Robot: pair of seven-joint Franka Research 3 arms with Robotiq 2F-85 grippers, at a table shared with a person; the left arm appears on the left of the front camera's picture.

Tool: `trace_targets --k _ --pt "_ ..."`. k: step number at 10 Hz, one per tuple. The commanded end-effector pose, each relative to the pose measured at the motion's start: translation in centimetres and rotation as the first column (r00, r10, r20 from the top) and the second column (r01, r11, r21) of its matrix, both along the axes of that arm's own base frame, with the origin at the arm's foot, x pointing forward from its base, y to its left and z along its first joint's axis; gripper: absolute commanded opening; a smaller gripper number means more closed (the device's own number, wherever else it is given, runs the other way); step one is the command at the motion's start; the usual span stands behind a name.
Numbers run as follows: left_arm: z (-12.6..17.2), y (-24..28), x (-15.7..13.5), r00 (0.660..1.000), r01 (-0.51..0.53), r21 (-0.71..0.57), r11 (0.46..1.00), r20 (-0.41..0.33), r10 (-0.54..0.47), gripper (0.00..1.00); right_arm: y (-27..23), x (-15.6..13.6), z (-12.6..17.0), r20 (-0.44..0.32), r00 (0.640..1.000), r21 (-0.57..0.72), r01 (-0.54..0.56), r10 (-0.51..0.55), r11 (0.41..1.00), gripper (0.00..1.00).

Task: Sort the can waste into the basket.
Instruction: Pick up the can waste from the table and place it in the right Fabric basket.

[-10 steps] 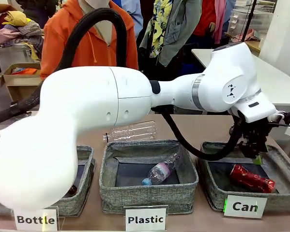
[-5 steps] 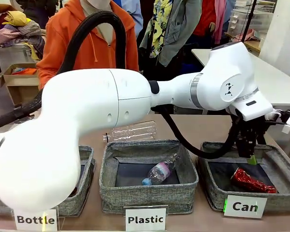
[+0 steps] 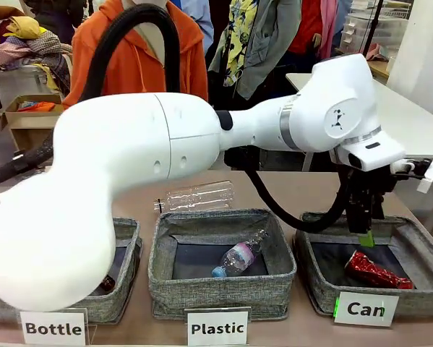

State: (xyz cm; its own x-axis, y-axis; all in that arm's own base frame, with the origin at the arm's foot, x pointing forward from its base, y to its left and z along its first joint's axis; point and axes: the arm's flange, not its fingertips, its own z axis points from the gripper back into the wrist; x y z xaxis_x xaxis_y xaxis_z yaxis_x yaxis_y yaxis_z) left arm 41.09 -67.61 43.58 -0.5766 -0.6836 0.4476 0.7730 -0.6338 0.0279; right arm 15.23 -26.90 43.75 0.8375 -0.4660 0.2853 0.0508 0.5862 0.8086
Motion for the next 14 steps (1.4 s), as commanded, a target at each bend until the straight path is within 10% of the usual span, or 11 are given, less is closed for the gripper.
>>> trace_targets --k 1,6,14 --pt "1.7 5.7 -2.8 0.996 -0.03 0.057 0.998 -0.078 0.034 1.0 2.7 3.4 1.1 -0.003 1.0 0.06 -0.004 0.004 0.998 1.0" --pt "4.3 20.2 -7.9 0.961 -0.248 -0.048 0.968 0.111 0.252 1.0 14.5 10.6 1.8 -0.041 0.978 0.089 -0.198 0.202 0.976 1.0" --pt "5.3 28.8 -7.3 0.92 -0.369 -0.175 0.913 0.071 0.386 1.0 21.2 12.7 -0.9 -0.104 0.944 0.044 -0.311 0.314 0.95 1.0"
